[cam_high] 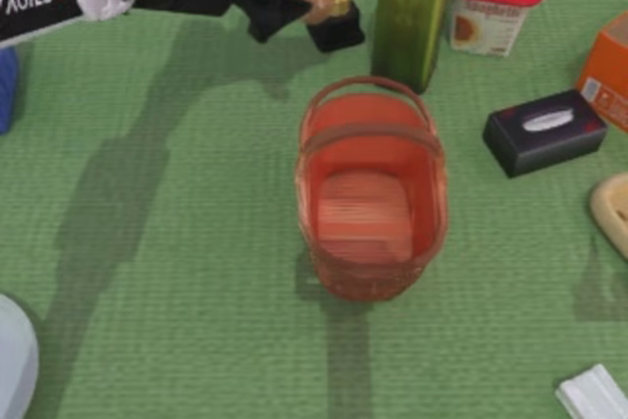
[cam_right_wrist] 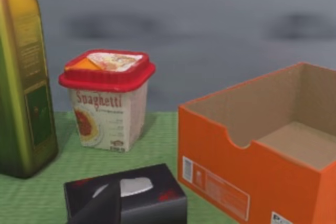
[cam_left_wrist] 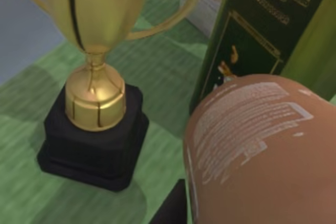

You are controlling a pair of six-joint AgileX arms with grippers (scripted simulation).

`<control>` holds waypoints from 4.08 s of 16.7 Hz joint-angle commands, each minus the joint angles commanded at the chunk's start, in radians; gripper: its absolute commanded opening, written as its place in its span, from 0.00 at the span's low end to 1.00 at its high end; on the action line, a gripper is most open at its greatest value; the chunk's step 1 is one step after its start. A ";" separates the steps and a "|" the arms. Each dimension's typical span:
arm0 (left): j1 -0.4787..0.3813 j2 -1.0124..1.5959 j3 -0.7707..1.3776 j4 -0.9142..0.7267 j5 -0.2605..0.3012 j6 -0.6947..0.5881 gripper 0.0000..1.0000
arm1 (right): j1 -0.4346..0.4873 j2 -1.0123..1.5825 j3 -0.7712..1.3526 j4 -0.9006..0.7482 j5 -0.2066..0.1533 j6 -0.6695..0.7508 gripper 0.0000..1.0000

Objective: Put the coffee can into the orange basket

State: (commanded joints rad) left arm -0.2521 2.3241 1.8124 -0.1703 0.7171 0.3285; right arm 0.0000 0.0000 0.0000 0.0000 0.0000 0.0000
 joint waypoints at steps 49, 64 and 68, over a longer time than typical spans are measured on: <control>-0.044 -0.016 -0.562 1.188 0.556 -0.287 1.00 | 0.000 0.000 0.000 0.000 0.000 0.000 1.00; 0.021 -0.344 -0.723 1.025 0.343 -0.353 1.00 | 0.132 0.365 0.369 -0.287 -0.016 -0.187 1.00; 0.084 -0.709 -0.887 0.873 0.139 -0.389 1.00 | 0.236 0.759 0.779 -0.559 -0.012 -0.356 1.00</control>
State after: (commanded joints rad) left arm -0.1681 1.6147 0.9254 0.7024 0.8563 -0.0604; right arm 0.2362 0.7592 0.7786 -0.5593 -0.0116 -0.3563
